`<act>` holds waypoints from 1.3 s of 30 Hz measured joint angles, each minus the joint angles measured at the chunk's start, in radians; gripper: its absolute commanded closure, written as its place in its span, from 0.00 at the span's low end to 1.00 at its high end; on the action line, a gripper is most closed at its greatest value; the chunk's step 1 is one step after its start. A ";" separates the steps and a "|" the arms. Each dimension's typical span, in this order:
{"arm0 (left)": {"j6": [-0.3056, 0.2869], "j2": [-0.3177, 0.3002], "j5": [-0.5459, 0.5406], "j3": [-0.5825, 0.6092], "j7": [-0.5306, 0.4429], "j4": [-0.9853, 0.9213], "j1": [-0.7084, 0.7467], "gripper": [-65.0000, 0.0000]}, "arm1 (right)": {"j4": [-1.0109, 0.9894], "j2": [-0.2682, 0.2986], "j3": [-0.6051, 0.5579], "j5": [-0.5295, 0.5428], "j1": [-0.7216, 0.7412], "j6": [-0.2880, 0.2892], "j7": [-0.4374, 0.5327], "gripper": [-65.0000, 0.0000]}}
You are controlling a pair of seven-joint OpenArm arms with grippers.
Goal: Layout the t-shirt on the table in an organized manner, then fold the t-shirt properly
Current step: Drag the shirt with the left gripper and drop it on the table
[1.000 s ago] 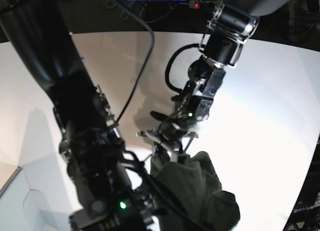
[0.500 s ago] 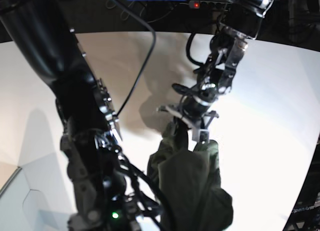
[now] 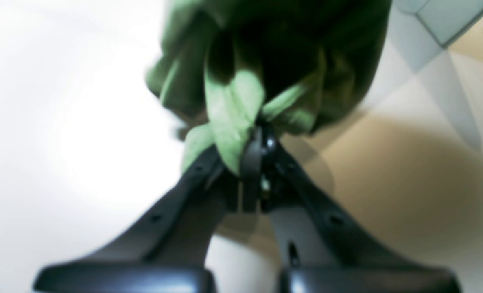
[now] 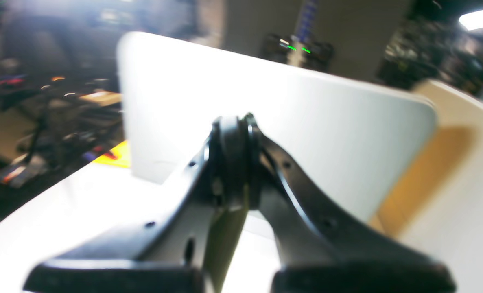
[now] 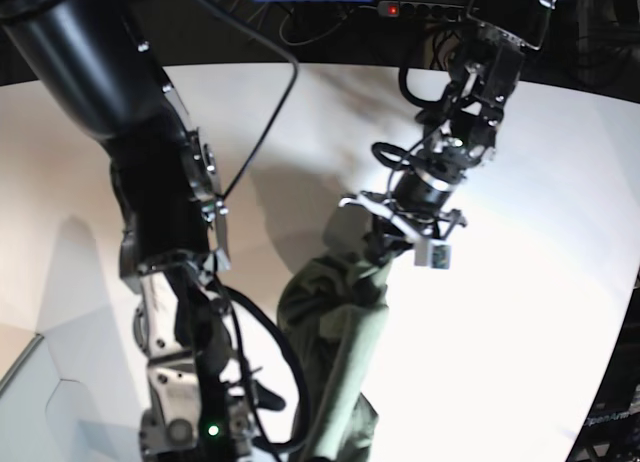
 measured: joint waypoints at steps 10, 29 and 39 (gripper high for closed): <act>-0.003 0.000 -0.002 -0.247 0.000 0.113 0.087 0.99 | -0.079 0.032 0.075 0.002 -0.055 0.000 0.051 1.00; -0.013 0.006 -0.004 -0.590 0.124 0.174 0.097 0.99 | -0.099 0.113 0.128 0.012 -0.146 0.000 0.082 1.00; -0.023 0.009 -0.011 -0.779 0.126 0.175 0.088 0.99 | -0.098 0.172 0.260 0.017 -0.201 0.001 0.078 1.00</act>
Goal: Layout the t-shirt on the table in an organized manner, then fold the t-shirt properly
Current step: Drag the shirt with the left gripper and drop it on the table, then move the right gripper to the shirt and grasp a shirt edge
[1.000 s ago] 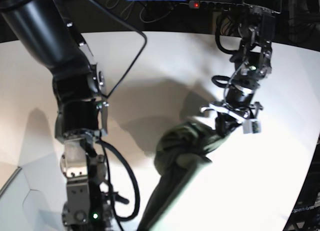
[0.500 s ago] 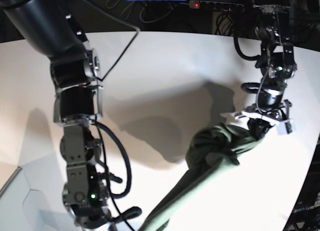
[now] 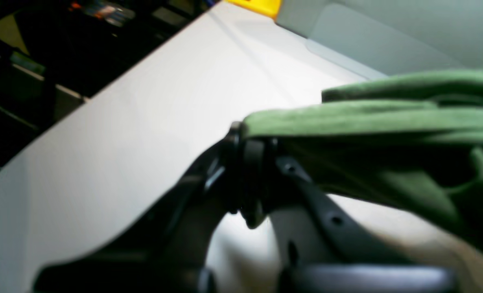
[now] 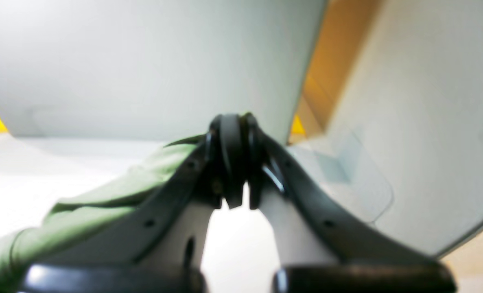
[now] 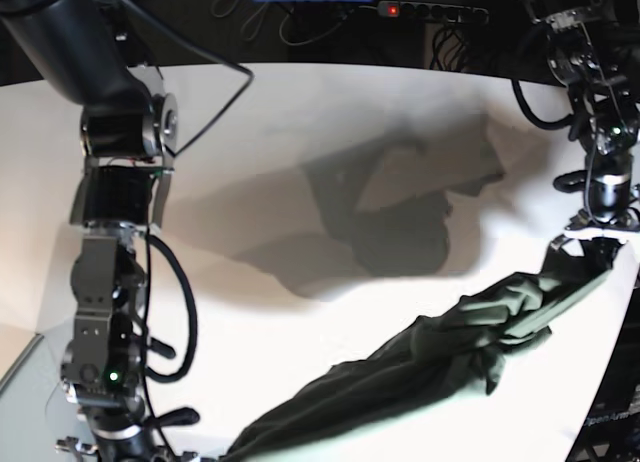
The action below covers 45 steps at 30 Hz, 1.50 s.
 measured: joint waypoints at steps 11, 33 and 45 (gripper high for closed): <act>-0.016 0.003 -0.008 -0.082 0.006 -0.007 0.000 0.99 | 0.002 0.023 0.117 0.008 -0.088 0.018 0.002 1.00; 0.019 0.005 -0.143 -0.275 0.006 -0.061 0.010 0.99 | -0.001 0.039 0.255 -0.014 -0.188 -0.005 0.020 1.00; 0.019 0.013 -0.142 -0.280 0.089 -0.061 0.000 0.99 | 0.064 -0.008 0.256 -0.011 -0.347 -0.002 0.016 1.00</act>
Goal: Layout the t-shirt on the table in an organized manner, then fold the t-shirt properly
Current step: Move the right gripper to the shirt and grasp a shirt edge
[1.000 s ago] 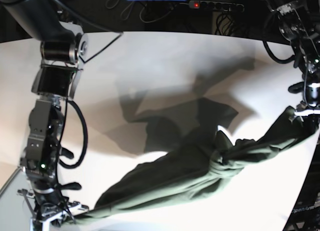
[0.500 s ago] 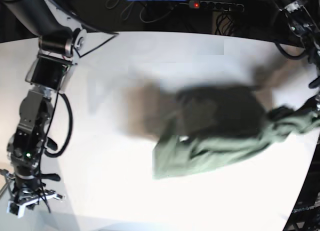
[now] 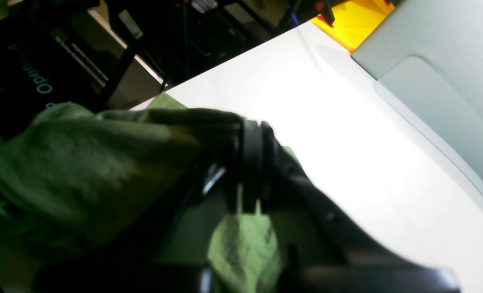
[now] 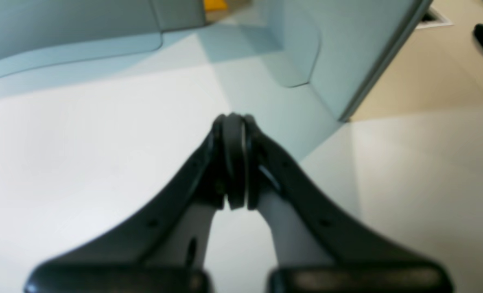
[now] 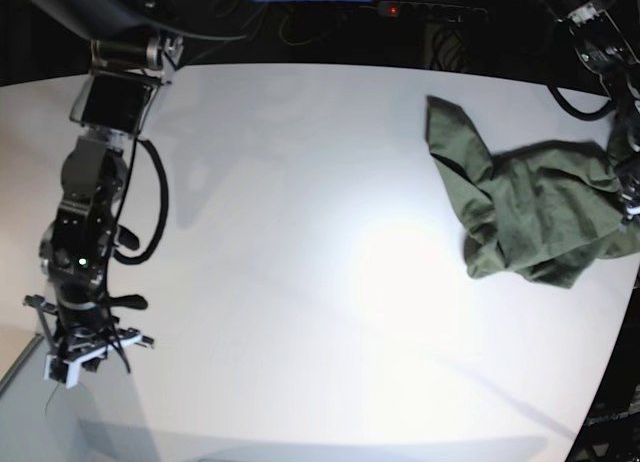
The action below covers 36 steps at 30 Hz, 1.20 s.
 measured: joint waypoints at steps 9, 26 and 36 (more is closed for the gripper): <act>0.008 0.000 0.000 0.150 0.017 0.068 -0.033 0.99 | 0.072 -0.044 -0.141 0.003 -0.151 0.001 -0.006 1.00; 0.000 0.095 0.150 0.561 0.069 -0.051 -0.418 1.00 | 0.235 -0.043 -0.150 0.003 -0.324 0.001 -0.003 1.00; 0.004 0.086 0.159 0.551 0.066 -0.180 -0.518 1.00 | 0.303 -0.093 -0.277 -0.010 -0.510 0.158 -0.016 0.86</act>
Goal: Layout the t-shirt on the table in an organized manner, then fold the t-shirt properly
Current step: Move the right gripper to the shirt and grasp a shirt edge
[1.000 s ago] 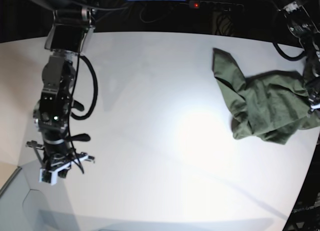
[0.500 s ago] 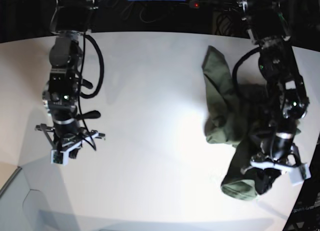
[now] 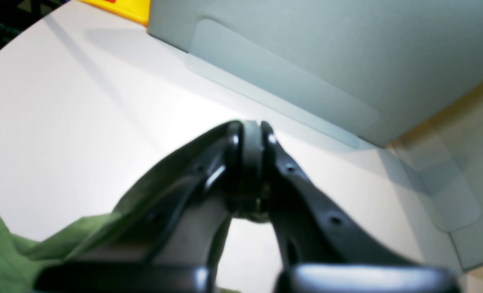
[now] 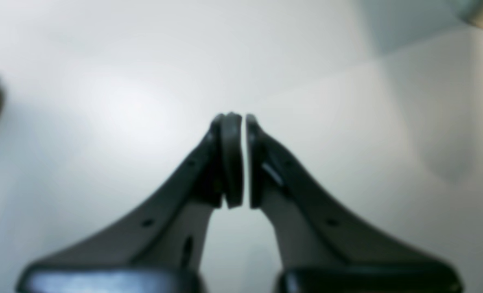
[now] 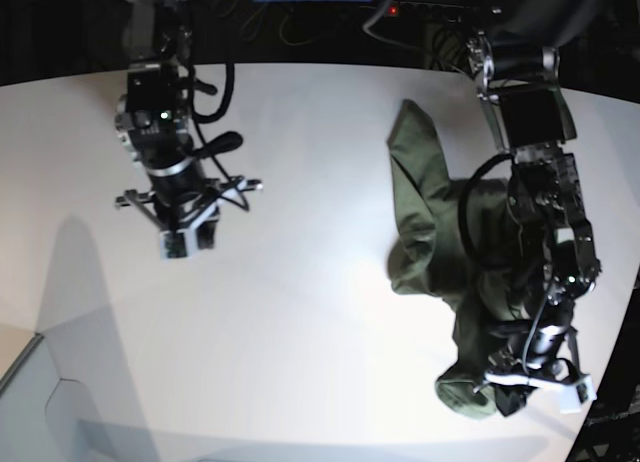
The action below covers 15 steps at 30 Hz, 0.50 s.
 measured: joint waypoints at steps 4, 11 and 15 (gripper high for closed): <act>-0.008 -0.005 -0.003 -0.009 0.000 0.016 -0.002 1.00 | 0.019 -0.049 -0.102 -0.001 -0.040 0.027 0.005 0.71; 0.003 -0.032 0.003 -0.184 0.003 0.044 0.118 1.00 | -0.062 -0.058 -0.272 -0.002 -0.018 0.030 0.007 0.57; -0.011 -0.026 -0.008 -0.270 0.001 0.138 0.219 1.00 | -0.201 -0.098 -0.318 -0.002 0.042 0.031 0.020 0.54</act>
